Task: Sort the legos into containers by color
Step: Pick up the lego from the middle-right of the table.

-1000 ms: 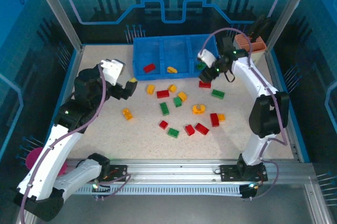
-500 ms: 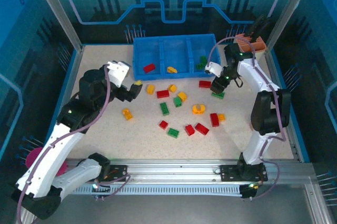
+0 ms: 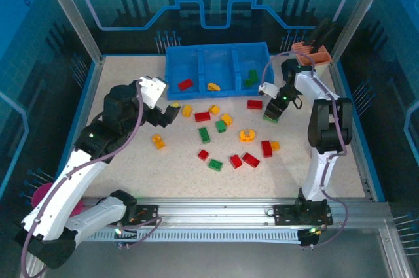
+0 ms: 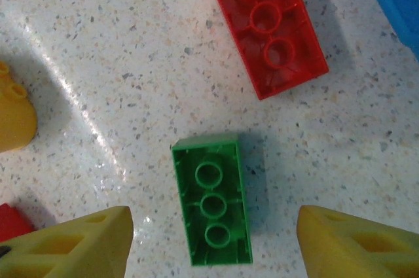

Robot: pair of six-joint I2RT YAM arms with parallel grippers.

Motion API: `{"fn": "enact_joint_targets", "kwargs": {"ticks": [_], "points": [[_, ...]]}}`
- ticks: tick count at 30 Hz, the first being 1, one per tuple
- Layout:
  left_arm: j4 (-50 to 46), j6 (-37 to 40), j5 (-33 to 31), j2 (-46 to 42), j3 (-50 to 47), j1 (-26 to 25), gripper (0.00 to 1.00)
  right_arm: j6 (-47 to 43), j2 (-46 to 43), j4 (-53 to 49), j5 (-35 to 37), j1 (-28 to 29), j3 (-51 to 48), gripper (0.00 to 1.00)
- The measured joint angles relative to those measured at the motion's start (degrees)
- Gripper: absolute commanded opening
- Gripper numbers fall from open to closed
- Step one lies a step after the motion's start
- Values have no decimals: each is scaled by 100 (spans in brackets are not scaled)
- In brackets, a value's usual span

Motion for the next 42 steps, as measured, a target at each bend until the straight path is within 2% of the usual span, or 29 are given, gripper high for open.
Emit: {"fn": "enact_joint_targets", "kwargs": {"ticks": [4, 9, 18, 21, 24, 25, 33, 36, 42], "points": [[-39, 44, 72, 94, 11, 0, 99, 39, 282, -22, -131, -26, 144, 69], [-122, 63, 496, 114, 39, -2, 99, 50, 476, 37, -98, -26, 133, 68], [-129, 179, 901, 254, 76, -66, 99, 46, 518, 177, -70, -28, -157, 64], [-129, 199, 920, 247, 74, -74, 99, 33, 568, 238, 11, -26, -168, 57], [-129, 212, 920, 236, 72, -76, 99, 13, 588, 323, 114, -17, -160, 43], [-129, 214, 918, 229, 72, -76, 99, 4, 608, 358, 168, -13, -140, 36], [-74, 310, 911, 35, -39, -103, 99, 24, 616, 345, 337, 46, -83, 11], [-35, 321, 894, -70, -170, -127, 99, 24, 527, 411, 378, 79, -192, 7], [-20, 361, 728, -245, -214, -201, 99, 116, 125, 267, 350, 361, -402, 7]]}}
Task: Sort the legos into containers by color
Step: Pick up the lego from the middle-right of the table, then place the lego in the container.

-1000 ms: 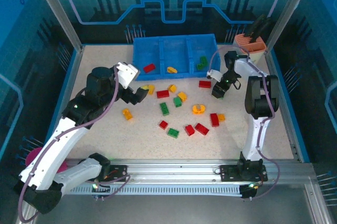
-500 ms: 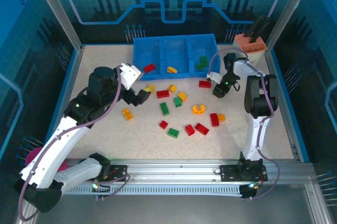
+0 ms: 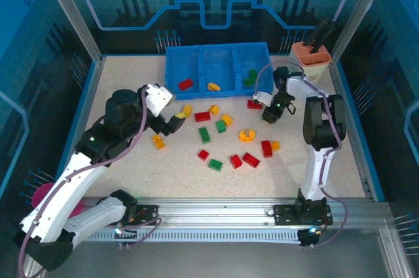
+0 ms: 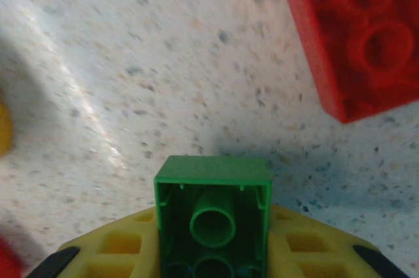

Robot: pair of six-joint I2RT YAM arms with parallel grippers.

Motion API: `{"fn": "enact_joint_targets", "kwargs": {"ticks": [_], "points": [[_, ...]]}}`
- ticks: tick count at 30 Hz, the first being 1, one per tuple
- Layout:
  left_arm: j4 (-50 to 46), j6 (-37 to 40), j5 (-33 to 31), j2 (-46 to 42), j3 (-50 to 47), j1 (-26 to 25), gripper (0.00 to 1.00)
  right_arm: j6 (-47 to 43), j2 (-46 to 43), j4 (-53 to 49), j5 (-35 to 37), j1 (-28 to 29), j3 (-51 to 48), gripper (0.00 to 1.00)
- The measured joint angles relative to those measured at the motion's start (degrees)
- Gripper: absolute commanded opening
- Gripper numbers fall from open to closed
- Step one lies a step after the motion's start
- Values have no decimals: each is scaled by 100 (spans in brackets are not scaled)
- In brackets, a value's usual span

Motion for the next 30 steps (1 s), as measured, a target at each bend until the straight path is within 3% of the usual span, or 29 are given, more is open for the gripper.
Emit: {"fn": "enact_joint_targets", "kwargs": {"ticks": [10, 20, 30], "points": [[63, 175, -356, -354, -2, -68, 99, 380, -393, 376, 33, 415, 1132, 9], [46, 243, -691, -304, -4, -79, 99, 822, 1003, 1062, 610, 590, 2857, 9], [46, 81, -780, 192, -4, -79, 99, 970, 1687, 1589, 1191, 691, 3029, 17]]}}
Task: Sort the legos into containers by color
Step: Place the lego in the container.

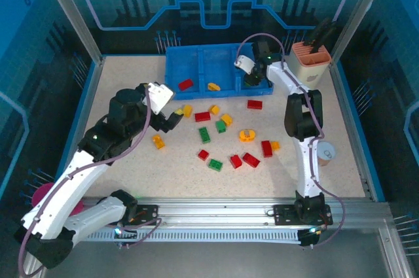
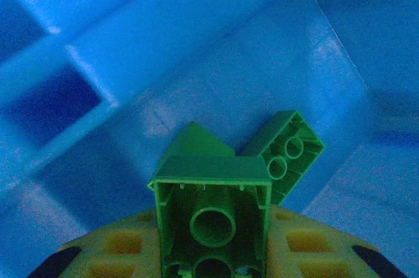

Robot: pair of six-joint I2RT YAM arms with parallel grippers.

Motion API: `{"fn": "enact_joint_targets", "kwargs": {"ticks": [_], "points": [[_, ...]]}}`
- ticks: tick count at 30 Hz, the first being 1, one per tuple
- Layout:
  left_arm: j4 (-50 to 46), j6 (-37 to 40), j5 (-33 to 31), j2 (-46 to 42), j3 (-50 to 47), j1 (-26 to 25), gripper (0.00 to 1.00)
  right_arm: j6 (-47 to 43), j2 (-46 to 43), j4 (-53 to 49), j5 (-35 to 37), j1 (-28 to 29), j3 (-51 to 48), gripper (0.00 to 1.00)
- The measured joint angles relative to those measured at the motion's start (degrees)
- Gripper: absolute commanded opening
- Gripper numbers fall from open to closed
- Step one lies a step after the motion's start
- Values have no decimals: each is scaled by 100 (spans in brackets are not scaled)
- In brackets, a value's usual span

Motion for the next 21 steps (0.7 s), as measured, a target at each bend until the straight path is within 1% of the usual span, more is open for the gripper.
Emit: {"fn": "enact_joint_targets", "kwargs": {"ticks": [4, 7, 10, 14, 19, 20, 21], "points": [[-2, -20, -24, 63, 0, 0, 99, -7, 76, 68, 111, 11, 11, 28], [-13, -251, -225, 212, 2, -4, 99, -9, 76, 140, 146, 22, 15, 37], [-166, -603, -299, 507, 26, -4, 99, -11, 74, 160, 144, 26, 15, 49], [-400, -1237, -273, 949, 24, -4, 99, -20, -76, 221, 122, 28, -131, 57], [-503, -2234, -125, 1364, 22, -4, 99, -24, -616, 374, 28, 33, -562, 65], [-496, -2455, -39, 1458, 22, -4, 98, -20, -715, 413, 7, 33, -605, 69], [-490, -2632, 37, 1545, 22, -4, 97, 7, -807, 463, -4, 37, -654, 77]]}}
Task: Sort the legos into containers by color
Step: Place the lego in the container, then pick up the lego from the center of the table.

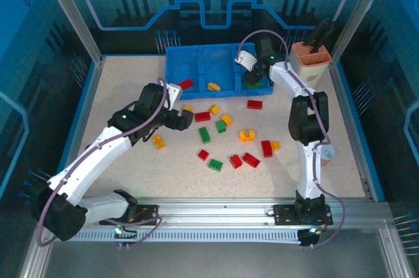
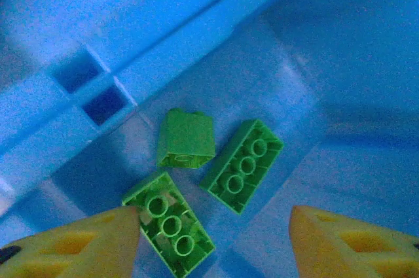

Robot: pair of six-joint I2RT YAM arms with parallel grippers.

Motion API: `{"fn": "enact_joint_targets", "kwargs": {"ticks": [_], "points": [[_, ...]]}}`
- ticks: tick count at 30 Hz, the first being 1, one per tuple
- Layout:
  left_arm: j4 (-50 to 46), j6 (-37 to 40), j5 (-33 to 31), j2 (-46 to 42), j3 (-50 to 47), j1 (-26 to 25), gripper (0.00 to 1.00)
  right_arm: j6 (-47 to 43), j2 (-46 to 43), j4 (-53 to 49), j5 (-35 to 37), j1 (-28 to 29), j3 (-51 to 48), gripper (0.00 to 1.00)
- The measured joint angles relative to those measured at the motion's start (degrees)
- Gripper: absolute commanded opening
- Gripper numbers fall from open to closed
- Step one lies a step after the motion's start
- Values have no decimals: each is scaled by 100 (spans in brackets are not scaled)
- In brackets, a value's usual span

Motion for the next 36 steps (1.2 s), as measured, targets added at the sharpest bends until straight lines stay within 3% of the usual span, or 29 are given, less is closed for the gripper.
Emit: {"fn": "enact_joint_targets", "kwargs": {"ticks": [2, 6, 14, 23, 31, 36], "points": [[44, -396, 190, 271, -2, -2, 96, 42, -203, 101, 17, 13, -131, 100], [170, -1014, 382, 782, -76, -7, 95, 105, -678, 474, 186, 81, -627, 100], [389, -1875, 610, 1425, -129, -28, 95, 645, -2441, 2256, 1250, 444, -2688, 100], [640, -2166, 590, 1974, -107, -122, 94, 2855, -3740, 1078, 957, 562, -2933, 100], [592, -1685, 68, 2680, 678, 170, 94, 4328, -4675, 247, -55, 1121, -5119, 100], [651, -1416, -103, 3117, 1082, 533, 90, 5237, -5495, 415, -140, 1696, -6382, 100]]}}
